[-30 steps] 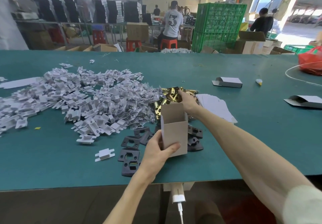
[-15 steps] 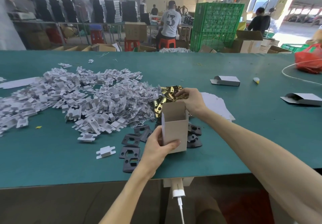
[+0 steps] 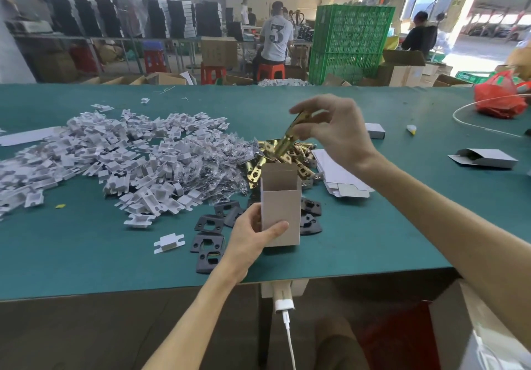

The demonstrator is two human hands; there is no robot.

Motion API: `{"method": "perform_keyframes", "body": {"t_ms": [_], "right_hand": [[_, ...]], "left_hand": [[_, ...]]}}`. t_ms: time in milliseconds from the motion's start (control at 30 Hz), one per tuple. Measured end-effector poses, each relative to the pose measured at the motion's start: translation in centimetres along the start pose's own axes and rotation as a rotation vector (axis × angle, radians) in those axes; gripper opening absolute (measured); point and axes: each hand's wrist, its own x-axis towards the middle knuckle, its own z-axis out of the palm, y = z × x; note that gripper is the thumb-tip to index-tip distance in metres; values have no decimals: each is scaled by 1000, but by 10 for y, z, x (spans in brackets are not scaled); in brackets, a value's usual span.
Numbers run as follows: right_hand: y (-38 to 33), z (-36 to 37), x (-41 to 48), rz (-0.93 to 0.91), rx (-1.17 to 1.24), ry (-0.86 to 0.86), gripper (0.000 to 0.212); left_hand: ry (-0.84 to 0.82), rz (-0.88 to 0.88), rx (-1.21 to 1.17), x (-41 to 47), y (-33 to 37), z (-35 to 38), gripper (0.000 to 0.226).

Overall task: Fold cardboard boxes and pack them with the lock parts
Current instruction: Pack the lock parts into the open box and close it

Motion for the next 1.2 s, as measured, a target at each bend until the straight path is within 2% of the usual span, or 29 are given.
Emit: {"method": "perform_keyframes", "body": {"t_ms": [167, 367, 667, 900, 1000, 1100, 1200], "right_hand": [[0, 21, -19, -35, -272, -197, 27], [-2, 20, -21, -46, -318, -246, 27], [0, 41, -37, -14, -409, -545, 16], [3, 55, -40, 50, -491, -708, 31], [2, 57, -41, 35, -535, -712, 44], [2, 56, -42, 11, -572, -711, 45], [-6, 60, -49, -91, -785, -584, 44]], "left_hand": [[-7, 15, -35, -1, 0, -1, 53], [0, 15, -51, -1, -1, -3, 50], [-47, 22, -4, 0, -1, -1, 50], [-31, 4, -24, 1, -3, -2, 41], [-33, 3, -23, 1, -3, -3, 38], [-27, 0, -10, 2, -5, -3, 36], [-8, -6, -15, 3, -7, -2, 37]]}}
